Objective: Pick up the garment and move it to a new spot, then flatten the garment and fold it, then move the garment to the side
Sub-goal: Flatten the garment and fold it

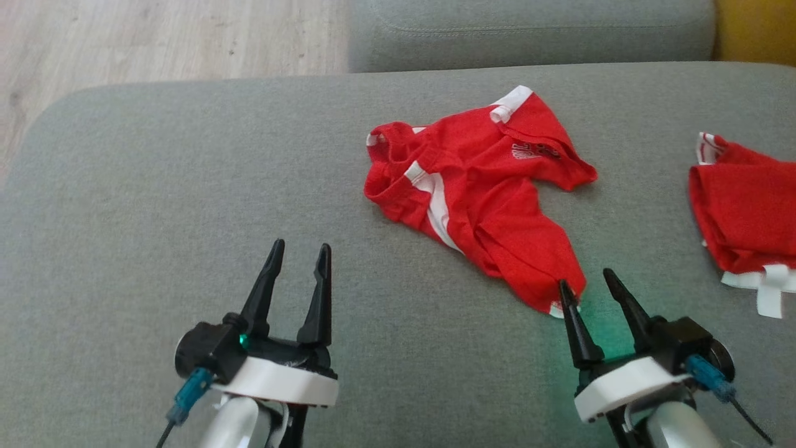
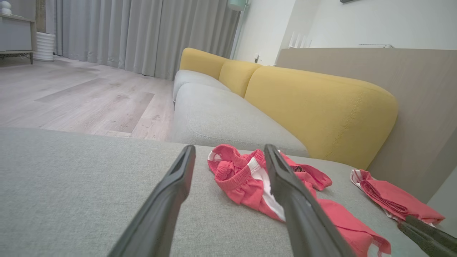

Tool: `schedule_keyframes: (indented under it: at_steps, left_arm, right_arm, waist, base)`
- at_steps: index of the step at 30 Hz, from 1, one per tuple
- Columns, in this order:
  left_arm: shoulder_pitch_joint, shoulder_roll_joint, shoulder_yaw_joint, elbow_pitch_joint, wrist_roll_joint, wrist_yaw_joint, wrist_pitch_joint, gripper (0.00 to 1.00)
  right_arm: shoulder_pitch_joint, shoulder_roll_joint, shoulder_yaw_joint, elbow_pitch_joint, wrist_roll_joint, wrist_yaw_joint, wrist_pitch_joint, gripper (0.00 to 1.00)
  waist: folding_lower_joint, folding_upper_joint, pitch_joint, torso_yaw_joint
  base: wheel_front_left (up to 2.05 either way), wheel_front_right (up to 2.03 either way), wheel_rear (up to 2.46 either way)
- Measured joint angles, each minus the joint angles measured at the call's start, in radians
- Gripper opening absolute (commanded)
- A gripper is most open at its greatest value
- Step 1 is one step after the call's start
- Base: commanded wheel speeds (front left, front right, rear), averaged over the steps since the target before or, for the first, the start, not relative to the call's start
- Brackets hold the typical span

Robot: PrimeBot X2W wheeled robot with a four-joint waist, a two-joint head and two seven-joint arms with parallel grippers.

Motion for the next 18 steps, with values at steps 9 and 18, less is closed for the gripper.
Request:
schedule_keyframes:
  at_steps: [9,18]
  left_arm:
    - [-0.006,0.0,-0.024,0.001,0.0,-0.007,0.0,1.0]
    - [-0.014,0.0,-0.045,0.004,-0.003,-0.005,0.0,1.0]
  right_arm:
    - [-0.153,-0.024,0.017,0.143,-0.118,0.0,0.051,1.0]
    - [-0.276,-0.067,0.054,0.355,-0.232,0.0,0.075,1.0]
  waist:
    - [0.0002,0.0,0.033,0.049]
    - [0.0002,0.0,0.062,0.117]
  base:
    - [0.0,0.0,0.0]
    - [0.0,0.0,0.0]
